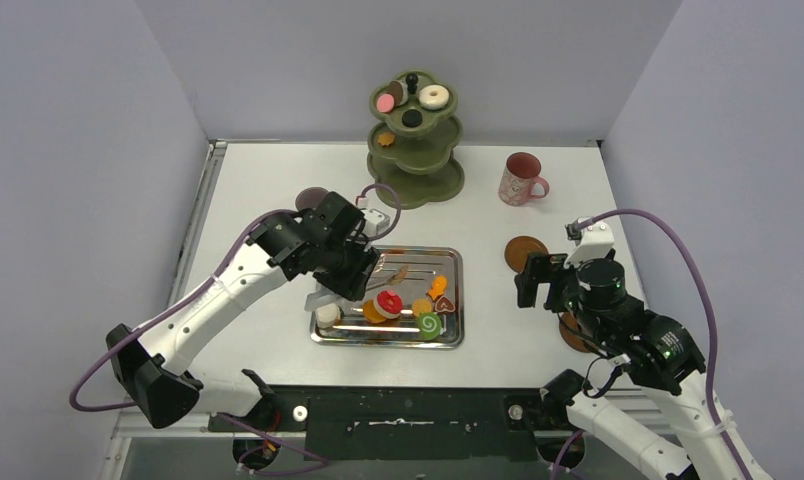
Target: Serve the afternoon tea
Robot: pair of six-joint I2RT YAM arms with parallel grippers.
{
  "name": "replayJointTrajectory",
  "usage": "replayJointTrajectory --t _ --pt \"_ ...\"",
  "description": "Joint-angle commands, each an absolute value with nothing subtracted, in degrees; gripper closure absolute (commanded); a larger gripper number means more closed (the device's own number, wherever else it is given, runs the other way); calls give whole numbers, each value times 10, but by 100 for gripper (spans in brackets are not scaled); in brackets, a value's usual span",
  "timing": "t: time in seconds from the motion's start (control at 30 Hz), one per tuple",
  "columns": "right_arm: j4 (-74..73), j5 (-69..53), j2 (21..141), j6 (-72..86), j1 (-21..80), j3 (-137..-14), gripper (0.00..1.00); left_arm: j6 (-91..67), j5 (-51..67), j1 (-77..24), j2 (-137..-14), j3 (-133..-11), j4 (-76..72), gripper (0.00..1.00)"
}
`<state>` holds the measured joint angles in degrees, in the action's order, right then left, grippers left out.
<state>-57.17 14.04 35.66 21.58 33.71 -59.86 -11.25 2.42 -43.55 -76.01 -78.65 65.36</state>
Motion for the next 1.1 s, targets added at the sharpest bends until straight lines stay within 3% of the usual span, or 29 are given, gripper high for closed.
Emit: replayJointTrajectory --t 0.0,1.07 --pt "-558 153 370 207 334 -629 0 -89 32 -451 -769 -797 669 55" --pt "-558 150 370 214 334 -639 0 -66 9 -476 -833 -797 693 48"
